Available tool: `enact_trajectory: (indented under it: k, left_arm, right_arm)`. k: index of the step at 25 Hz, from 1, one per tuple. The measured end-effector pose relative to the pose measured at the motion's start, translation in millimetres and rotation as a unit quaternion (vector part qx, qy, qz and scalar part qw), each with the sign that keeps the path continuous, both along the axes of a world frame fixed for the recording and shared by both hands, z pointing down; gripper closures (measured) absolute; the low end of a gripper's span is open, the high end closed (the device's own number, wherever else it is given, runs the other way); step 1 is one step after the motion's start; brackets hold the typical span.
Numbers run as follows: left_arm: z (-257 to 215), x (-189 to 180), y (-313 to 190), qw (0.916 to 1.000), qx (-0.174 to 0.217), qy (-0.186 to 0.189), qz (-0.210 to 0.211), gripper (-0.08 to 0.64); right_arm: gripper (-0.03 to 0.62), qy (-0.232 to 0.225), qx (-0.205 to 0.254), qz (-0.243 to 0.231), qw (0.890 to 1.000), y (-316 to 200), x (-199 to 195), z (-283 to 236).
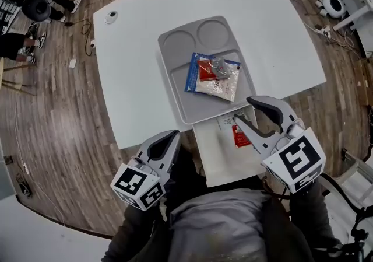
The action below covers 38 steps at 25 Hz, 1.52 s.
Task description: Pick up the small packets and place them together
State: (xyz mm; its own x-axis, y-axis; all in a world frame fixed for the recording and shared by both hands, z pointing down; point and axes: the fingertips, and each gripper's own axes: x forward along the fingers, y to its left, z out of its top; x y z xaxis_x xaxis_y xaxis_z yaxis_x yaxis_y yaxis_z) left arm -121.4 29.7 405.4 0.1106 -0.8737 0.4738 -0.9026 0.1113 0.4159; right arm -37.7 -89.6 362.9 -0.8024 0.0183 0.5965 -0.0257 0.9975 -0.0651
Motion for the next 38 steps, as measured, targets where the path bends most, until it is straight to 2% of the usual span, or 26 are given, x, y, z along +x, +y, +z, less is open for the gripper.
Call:
enact_trajectory:
  k: [2,5,9,12,16,20,26,30,34,35,38]
  left_arm:
    - [-0.3,-0.4,-1.2,0.9999,-0.001,0.0,0.014,0.563]
    - [-3.7,-2.9,-4.2,0.9994,0.0,-0.003,0.034,0.563]
    - [-3.4,-3.8,-1.8,0.9991,-0.003,0.001,0.042,0.563]
    - [-0.5,-4.2,0.6,0.9991,-0.002,0.007,0.041,0.563]
    - [1.0,-7.2,2.2,0.9991,0.006,0.014,0.04,0.563]
    - [0.9,-17.7,3.7,0.9993,0.012,0.016,0.033,0.563]
    - [3.9,-30.7,6.8,0.9993,0.017,0.023,0.022,0.563]
    - [6.4,-35.1,5.7,0.9992,0.022,0.029,0.018,0.563]
    - [7.0,-40.7,6.5,0.9991,0.026,0.031,0.012,0.563]
    - [6.6,-42.7,7.7,0.9992,0.025,0.031,0.009,0.563]
    - [7.0,-48.3,12.4,0.9993,0.025,0.029,0.001,0.563]
  right_arm:
    - [0.426,0.028,-0.021,-0.001,0.999,19.8,6.4,20.7]
    - [0.426,0.095,-0.035,0.003,0.995,46.2,11.6,55.9]
    - [0.423,0.186,0.015,-0.005,0.982,54.8,13.7,84.1]
    - [0.423,0.23,0.045,-0.032,0.972,60.2,15.5,93.8]
    - [0.416,0.246,0.071,-0.044,0.966,62.7,9.4,98.5]
    - [0.399,0.253,0.076,-0.03,0.964,59.0,-3.1,105.3]
    - [0.394,0.302,0.104,-0.034,0.947,54.1,-0.9,117.6]
    - [0.398,0.327,0.082,-0.05,0.94,56.1,-0.6,120.8]
    - [0.466,0.344,0.06,-0.088,0.933,65.9,-1.3,124.4]
    - [0.519,0.343,0.052,-0.096,0.933,69.3,-1.4,124.8]
    - [0.575,0.336,0.045,-0.107,0.935,74.2,-1.2,124.2]
